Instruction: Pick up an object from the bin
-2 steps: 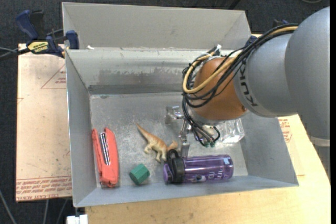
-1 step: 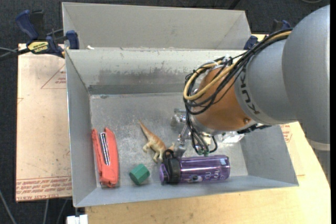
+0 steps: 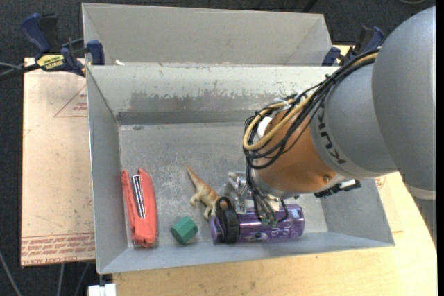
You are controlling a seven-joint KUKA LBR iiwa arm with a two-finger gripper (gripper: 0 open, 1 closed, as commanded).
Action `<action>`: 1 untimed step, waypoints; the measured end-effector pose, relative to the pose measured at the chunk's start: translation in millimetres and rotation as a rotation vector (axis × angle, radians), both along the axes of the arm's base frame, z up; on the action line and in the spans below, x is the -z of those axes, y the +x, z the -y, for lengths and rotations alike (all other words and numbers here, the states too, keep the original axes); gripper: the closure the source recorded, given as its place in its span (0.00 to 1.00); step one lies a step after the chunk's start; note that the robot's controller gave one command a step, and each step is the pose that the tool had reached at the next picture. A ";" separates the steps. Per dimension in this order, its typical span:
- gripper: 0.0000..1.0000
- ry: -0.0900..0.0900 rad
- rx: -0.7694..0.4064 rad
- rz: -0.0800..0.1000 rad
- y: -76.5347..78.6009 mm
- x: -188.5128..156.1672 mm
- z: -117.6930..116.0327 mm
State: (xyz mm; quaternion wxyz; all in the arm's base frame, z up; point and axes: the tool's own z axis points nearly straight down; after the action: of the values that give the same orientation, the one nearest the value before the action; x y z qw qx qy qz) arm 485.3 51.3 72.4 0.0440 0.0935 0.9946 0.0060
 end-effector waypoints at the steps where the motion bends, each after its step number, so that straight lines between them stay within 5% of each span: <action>1: 1.00 -0.007 -0.065 0.000 12.6 0.9 0.6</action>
Offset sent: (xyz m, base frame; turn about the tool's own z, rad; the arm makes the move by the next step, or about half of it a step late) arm 0.0000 0.0000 0.0000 0.0000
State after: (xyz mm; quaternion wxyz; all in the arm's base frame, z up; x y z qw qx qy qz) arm 497.9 50.7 71.5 0.0439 0.0610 0.9972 0.0041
